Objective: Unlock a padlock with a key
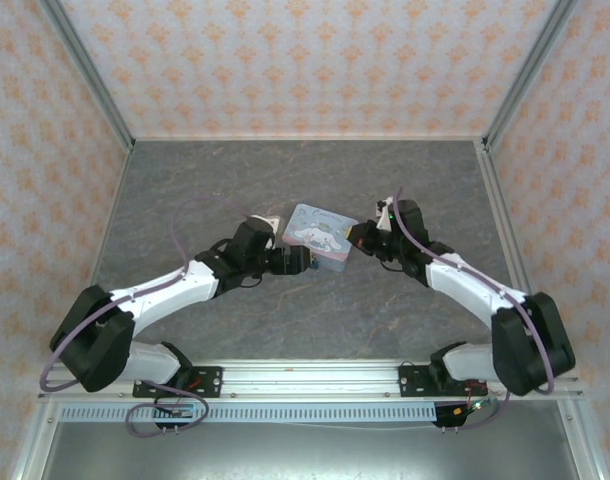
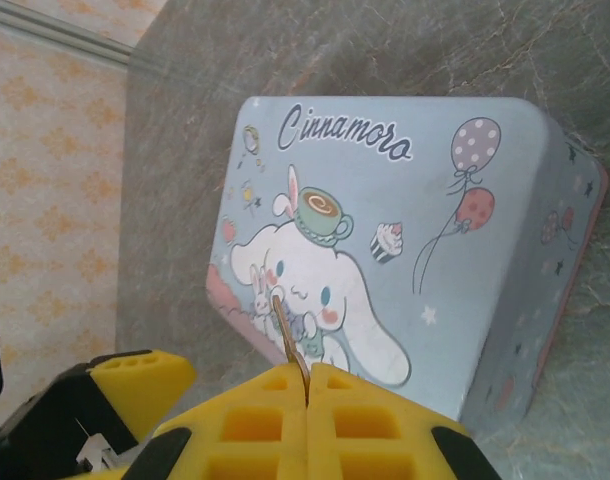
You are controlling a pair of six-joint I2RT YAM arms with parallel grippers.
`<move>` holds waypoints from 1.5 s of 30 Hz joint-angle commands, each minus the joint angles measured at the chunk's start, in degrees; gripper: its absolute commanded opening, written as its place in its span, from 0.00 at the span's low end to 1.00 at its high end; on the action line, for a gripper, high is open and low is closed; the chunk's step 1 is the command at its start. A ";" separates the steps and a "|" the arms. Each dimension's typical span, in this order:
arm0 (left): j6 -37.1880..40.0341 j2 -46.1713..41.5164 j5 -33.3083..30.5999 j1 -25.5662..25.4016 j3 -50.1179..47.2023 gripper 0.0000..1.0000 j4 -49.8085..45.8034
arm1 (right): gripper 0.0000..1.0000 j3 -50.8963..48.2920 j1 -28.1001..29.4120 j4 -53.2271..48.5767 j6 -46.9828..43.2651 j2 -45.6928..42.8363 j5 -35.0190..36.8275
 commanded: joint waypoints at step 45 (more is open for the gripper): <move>-3.94 27.87 10.79 0.20 7.35 0.46 20.83 | 0.00 -1.20 1.60 7.42 2.61 9.56 6.63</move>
